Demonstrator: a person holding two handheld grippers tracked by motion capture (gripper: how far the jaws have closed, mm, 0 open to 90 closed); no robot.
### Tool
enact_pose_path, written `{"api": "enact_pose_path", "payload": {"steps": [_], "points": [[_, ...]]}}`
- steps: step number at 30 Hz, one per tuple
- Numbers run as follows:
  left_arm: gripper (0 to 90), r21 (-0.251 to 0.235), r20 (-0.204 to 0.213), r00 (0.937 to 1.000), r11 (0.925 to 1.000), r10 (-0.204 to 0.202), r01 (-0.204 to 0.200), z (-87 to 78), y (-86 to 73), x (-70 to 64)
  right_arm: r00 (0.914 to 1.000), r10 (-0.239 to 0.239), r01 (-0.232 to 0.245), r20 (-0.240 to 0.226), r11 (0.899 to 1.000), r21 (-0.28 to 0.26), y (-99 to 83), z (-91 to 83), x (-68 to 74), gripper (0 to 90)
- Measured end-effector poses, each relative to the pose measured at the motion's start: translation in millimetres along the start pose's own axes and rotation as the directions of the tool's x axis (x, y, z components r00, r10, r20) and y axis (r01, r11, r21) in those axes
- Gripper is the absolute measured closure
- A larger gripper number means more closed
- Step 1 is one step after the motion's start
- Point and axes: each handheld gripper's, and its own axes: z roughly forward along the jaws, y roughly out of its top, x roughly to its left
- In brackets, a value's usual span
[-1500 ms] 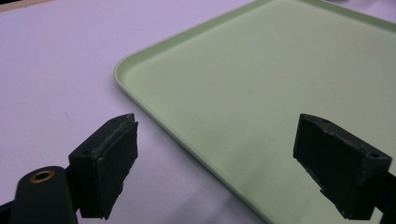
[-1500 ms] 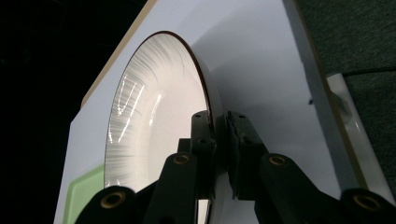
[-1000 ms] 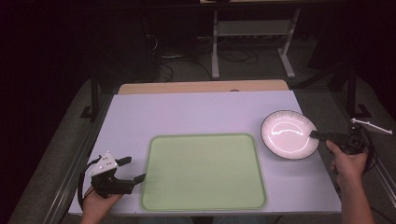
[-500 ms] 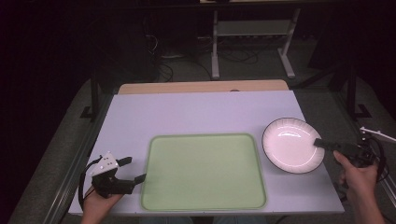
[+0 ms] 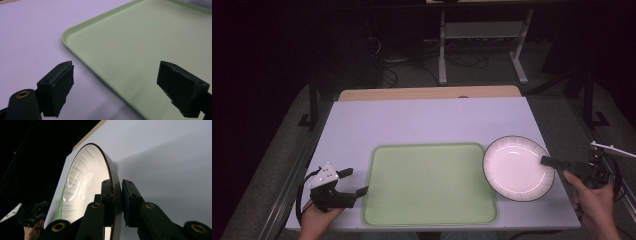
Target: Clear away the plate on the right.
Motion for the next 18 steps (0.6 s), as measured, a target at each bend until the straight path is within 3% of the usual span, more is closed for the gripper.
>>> {"api": "enact_pose_path", "payload": {"steps": [7,15,18], "points": [[13.9,-0.004,-0.002,1.0000,1.0000,0.000,0.000,-0.9,0.0,0.6,0.9970,-0.055,0.058,-0.054,0.997,0.058,-1.7,15.6,27.8,79.4],[13.9,-0.005,0.000,1.0000,1.0000,0.003,-0.003,-1.2,0.1,0.5,0.9888,-0.091,0.104,-0.118,0.989,0.105,-7.0,35.1,51.6,79.3],[13.9,-0.005,0.000,1.0000,1.0000,0.002,-0.002,-1.3,0.0,0.6,0.9873,-0.102,0.116,-0.122,0.987,0.113,-7.5,38.9,57.2,79.1]]}}
